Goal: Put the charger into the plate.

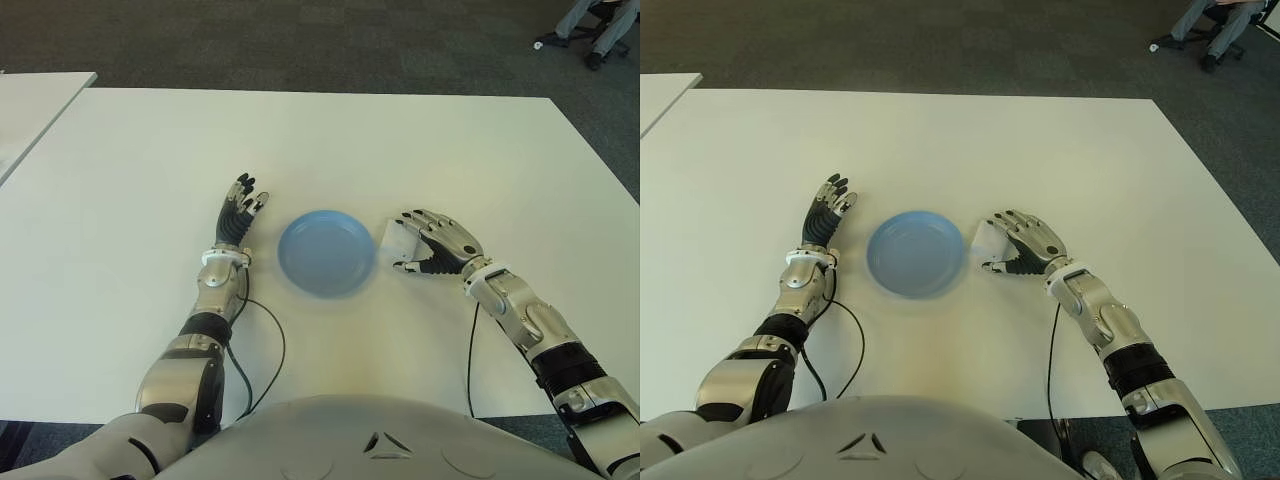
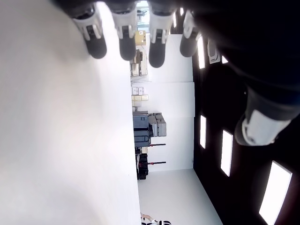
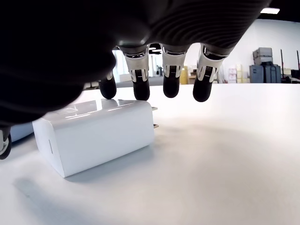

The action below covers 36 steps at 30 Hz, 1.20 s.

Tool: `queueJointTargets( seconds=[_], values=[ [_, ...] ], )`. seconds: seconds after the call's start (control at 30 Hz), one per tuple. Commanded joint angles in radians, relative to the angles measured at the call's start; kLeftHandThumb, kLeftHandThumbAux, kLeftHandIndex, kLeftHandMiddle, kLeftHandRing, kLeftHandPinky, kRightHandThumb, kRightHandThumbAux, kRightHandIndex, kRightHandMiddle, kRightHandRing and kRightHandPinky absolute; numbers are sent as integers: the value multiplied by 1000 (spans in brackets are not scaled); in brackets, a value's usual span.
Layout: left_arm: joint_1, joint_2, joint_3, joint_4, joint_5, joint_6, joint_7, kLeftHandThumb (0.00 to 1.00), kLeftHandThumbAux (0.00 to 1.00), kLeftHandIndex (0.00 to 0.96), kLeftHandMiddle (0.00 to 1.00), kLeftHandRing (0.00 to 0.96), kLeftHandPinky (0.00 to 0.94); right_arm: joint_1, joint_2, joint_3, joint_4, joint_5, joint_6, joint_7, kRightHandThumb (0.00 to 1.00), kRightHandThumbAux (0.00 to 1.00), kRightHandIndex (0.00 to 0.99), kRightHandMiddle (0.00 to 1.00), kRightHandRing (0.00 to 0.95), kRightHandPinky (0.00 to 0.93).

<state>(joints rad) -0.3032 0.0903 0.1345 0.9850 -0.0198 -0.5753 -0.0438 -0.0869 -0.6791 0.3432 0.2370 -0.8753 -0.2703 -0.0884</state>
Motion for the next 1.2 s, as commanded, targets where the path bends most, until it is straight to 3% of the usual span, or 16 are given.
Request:
queueJointTargets(
  seconds=[0.03, 1.2],
  values=[
    [51, -2, -10, 40, 8, 42, -6, 0, 511, 49, 124, 91, 59, -2, 5, 5, 30, 9, -3, 1, 271, 284, 0, 0, 0, 0],
    [78, -14, -8, 0, 1, 48, -5, 0, 516, 56, 131, 103, 70, -84, 47, 37, 151, 18, -20, -33, 273, 278, 0, 0, 0, 0]
  ],
)
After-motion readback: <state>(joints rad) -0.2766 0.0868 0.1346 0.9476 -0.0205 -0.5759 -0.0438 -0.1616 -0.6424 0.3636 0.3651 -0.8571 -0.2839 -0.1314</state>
